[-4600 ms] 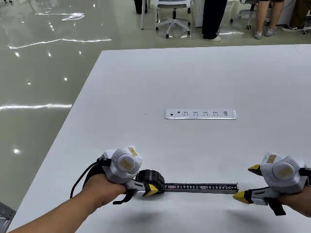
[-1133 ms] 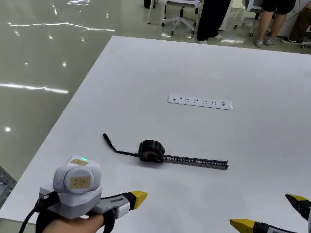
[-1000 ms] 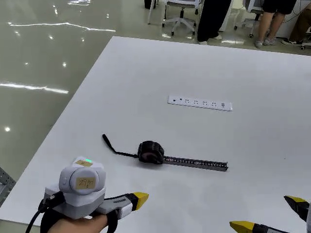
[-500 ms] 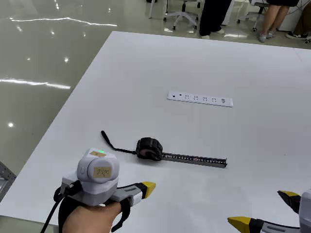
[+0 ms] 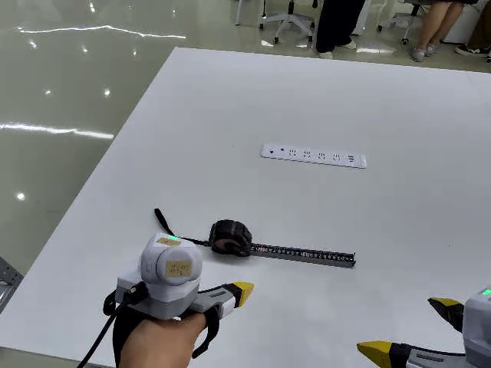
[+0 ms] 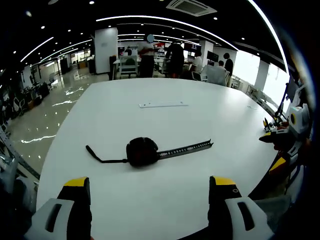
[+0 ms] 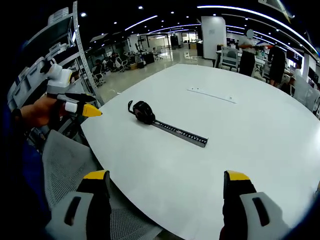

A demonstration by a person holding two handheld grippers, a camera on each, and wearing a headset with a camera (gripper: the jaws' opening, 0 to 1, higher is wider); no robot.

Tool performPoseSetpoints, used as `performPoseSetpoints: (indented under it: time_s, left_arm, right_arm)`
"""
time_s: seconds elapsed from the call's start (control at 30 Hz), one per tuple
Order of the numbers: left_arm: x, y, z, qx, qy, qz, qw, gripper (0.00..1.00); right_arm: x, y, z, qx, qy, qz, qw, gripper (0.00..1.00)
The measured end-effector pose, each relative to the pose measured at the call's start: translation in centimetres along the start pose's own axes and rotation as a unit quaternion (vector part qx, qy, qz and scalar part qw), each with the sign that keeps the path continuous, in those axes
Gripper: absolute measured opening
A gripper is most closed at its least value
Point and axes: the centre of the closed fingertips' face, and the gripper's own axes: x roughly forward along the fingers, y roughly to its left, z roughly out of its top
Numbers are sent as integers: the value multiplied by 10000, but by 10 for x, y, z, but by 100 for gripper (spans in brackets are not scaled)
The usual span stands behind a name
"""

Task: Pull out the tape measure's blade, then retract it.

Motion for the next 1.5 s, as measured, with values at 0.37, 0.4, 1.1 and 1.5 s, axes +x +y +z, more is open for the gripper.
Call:
performPoseSetpoints:
  time_s: [0.37,0.4,1.1,1.5]
  left_arm:
    - [22,3,3,-126,25,29,9999,94]
    - [24,3,4,-152,28,33,9999,93]
    - [61,3,7,-393,67,72,9992,89]
    - [88,6,7,-497,130,123,9986,87]
  right_arm:
    - [17,-6,4,-152,156,121,9997,90]
    - [18,-6,4,-165,167,131,9996,89]
    - [54,-23,9,-562,463,403,9965,83]
    - [77,-41,8,-817,707,553,9926,80]
